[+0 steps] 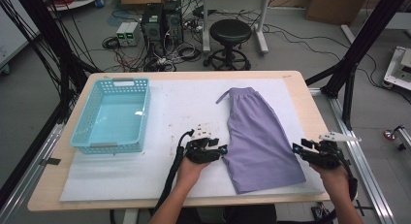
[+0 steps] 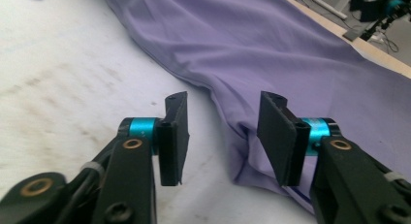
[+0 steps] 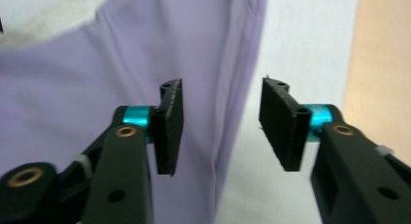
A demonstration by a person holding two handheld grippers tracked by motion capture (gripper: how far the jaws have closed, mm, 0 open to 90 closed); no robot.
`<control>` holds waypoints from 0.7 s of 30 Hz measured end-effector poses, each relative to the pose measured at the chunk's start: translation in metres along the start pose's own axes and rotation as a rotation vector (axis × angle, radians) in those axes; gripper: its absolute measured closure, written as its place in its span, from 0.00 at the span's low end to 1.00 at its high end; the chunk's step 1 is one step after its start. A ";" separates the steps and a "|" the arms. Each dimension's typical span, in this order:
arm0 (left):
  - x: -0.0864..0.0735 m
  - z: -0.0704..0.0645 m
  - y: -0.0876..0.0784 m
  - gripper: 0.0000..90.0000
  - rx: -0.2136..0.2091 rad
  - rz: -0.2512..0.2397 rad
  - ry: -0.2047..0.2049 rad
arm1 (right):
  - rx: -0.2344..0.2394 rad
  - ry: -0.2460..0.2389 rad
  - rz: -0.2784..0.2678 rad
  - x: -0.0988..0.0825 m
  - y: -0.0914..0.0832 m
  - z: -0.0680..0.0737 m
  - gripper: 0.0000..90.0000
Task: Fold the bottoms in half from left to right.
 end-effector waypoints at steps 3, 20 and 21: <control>0.003 0.008 -0.011 0.53 0.010 -0.039 -0.012 | 0.034 -0.040 -0.029 0.024 0.019 -0.005 0.53; -0.004 0.051 -0.071 0.33 0.082 -0.122 -0.016 | 0.072 -0.098 0.032 0.133 0.131 -0.049 0.58; -0.004 0.051 -0.072 0.33 0.085 -0.125 -0.010 | 0.073 -0.101 0.032 0.136 0.135 -0.050 0.59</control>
Point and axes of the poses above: each handheld gripper's, and its own axes: y roughly forward along the jaws, x roughly out of its top, z roughly to its left, the point moved 1 cm from there along y, roughly forward along the jaws, and after that the axes turned 8 degrees about -y, right-handed, at the moved point
